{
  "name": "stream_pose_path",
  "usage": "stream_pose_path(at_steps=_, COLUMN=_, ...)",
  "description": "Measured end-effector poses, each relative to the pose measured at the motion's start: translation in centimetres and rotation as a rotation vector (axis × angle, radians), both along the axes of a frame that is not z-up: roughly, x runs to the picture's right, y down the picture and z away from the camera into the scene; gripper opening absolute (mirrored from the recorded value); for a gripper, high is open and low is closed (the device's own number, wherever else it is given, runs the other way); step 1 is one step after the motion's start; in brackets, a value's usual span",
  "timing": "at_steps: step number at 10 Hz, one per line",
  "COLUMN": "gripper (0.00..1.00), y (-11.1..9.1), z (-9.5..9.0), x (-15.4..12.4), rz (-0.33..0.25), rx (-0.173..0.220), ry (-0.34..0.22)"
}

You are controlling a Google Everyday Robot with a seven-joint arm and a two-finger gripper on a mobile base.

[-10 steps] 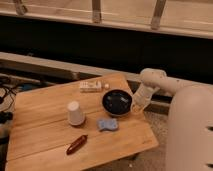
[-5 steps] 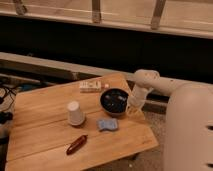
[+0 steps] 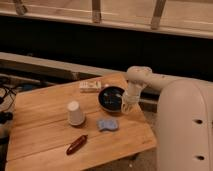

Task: Push the ceramic bowl across the table

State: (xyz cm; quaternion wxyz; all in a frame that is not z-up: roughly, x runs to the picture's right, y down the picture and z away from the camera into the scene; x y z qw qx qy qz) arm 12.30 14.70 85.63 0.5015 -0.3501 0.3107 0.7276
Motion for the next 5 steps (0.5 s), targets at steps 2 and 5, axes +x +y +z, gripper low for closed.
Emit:
stream_pose_path(at_steps=2, gripper=0.02, y=-0.63, z=0.12, x=-0.56, rz=-0.015, rx=-0.001, ry=0.004)
stream_pose_path(at_steps=5, gripper=0.02, y=-0.06, z=-0.06, x=-1.28, rz=-0.035, rx=-0.014, ry=0.000)
